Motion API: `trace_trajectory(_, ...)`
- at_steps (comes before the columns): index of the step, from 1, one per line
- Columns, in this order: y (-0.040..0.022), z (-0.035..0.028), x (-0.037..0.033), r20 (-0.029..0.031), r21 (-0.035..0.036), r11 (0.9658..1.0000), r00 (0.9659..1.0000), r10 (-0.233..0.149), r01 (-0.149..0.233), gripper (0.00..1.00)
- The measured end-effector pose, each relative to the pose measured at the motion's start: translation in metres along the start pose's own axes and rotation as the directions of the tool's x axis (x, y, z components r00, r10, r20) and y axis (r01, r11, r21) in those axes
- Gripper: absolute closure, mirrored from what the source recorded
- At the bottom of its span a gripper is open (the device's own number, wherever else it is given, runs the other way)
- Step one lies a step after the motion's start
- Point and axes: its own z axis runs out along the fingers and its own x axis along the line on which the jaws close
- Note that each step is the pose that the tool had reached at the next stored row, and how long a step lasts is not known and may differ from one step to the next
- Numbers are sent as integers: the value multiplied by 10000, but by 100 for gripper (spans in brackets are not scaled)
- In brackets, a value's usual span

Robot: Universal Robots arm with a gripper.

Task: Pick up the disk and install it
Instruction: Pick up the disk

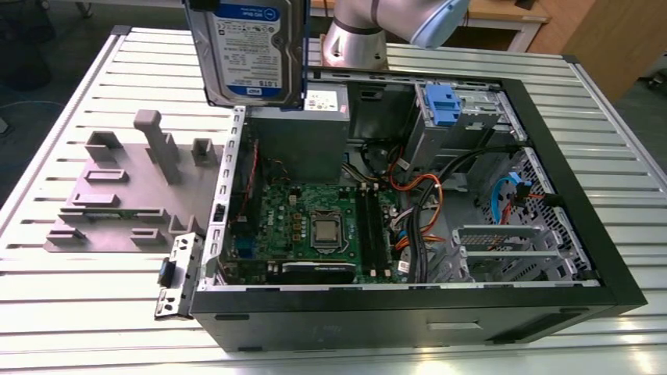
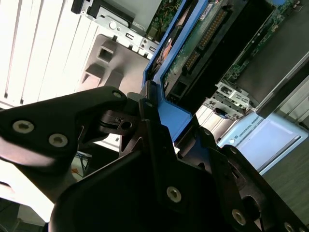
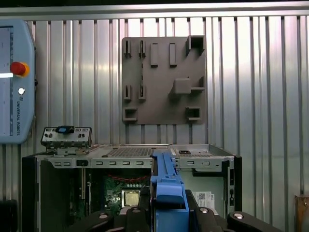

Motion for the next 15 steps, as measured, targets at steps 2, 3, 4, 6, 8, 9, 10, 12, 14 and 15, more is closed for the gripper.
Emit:
trace_trajectory(2,-17,0,0,-1,-1,10000,10000,0,0,64)
trace_trajectory(3,-19,0,0,0,0,10000,10000,0,0,64)
trace_trajectory(4,-20,0,0,0,0,10000,10000,2,-2,64)
trace_trajectory(6,-21,0,-1,-1,-1,10000,10000,1,-1,64)
trace_trajectory(8,-21,0,-1,0,0,10000,10000,1,-1,64)
trace_trajectory(9,-21,0,-1,0,0,10000,10000,1,-1,64)
trace_trajectory(10,-22,0,0,0,0,10000,10000,0,0,64)
trace_trajectory(12,-22,0,-1,0,0,10000,10000,1,-1,64)
trace_trajectory(14,-27,0,-1,0,0,10000,10000,-1,1,64)
trace_trajectory(15,-32,0,-1,-1,0,10000,10000,-1,1,64)
